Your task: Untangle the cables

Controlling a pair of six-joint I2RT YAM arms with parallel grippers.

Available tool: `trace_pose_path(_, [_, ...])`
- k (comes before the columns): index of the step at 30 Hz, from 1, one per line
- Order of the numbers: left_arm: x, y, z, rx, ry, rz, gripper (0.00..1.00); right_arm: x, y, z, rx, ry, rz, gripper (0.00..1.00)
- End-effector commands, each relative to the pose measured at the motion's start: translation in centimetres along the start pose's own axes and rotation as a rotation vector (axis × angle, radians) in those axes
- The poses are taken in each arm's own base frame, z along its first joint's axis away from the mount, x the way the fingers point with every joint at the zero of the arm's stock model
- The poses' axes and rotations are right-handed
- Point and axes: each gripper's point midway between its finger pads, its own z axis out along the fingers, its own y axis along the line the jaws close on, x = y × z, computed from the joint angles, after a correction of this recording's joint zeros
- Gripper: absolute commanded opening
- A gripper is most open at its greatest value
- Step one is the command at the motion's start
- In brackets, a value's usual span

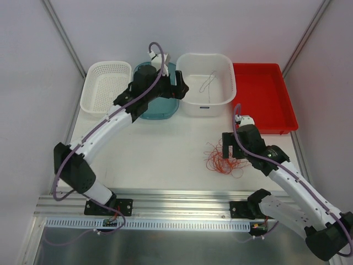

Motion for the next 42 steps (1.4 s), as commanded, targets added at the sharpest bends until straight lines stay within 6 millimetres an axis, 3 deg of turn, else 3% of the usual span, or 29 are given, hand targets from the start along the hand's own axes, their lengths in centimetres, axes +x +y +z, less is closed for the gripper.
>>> trace_pose_path(1, [2.5,-1.3,-3.6,0.04,0.032,-0.083,0.99,0.2,0.0,0.8,0.015,0.02,0.098,0.97])
trace_pose_path(2, [3.5,-1.4,-4.2,0.047,0.052,-0.112,0.99,0.6,-0.1,1.2,0.02,0.031,0.116,0.97])
trace_pose_path(4, [8.0,-0.7,-5.7,0.042,0.138,-0.137,0.99,1.4,-0.6,2.3,0.046,0.049,0.177,0.98])
trace_pose_path(5, [8.2,-0.8,-6.8,0.047,0.137,-0.145,0.99,1.4,-0.6,2.7,0.043,0.045,0.2,0.98])
trace_pose_path(10, [13.9,0.2,-9.3,0.038,0.25,-0.172,0.99,3.5,-0.2,6.0,0.043,0.127,0.263,0.99])
trace_pose_path(11, [15.7,0.5,-9.7,0.037,0.291,-0.178,0.99,3.3,0.4,6.6,0.017,0.121,0.278,0.96])
trace_pose_path(13, [16.8,0.5,-10.4,0.039,0.313,-0.195,0.99,3.6,1.3,7.5,-0.015,0.134,0.296,0.93])
trace_pose_path(14, [18.0,0.8,-10.7,0.033,0.338,-0.204,0.99,3.5,2.6,8.2,-0.071,0.142,0.295,0.89])
trace_pose_path(16, [18.6,0.7,-11.3,0.04,0.348,-0.221,0.99,3.1,4.3,8.5,-0.131,0.144,0.277,0.86])
trace_pose_path(19, [19.9,1.6,-11.8,0.002,0.36,-0.235,0.99,2.1,8.7,8.6,-0.245,0.142,0.178,0.84])
trace_pose_path(20, [20.5,1.8,-11.9,-0.006,0.373,-0.236,0.99,1.7,11.5,8.5,-0.33,0.169,0.137,0.84])
trace_pose_path(24, [21.6,1.3,-11.9,0.011,0.411,-0.261,0.99,0.7,14.9,7.7,-0.413,0.172,0.023,0.84])
trace_pose_path(28, [21.9,1.4,-11.7,0.004,0.421,-0.254,0.99,-0.9,14.2,6.8,-0.378,0.111,0.02,0.84])
trace_pose_path(33, [21.5,0.7,-10.5,0.025,0.436,-0.237,0.98,-1.8,11.3,5.8,-0.257,0.035,0.065,0.84])
trace_pose_path(37, [21.0,-0.8,-9.0,0.071,0.46,-0.232,0.96,-1.7,8.3,5.7,-0.161,0.016,0.225,0.72])
trace_pose_path(42, [22.4,-2.6,-7.0,0.096,0.538,-0.218,0.89,-0.3,7.5,6.4,-0.196,0.036,0.416,0.62])
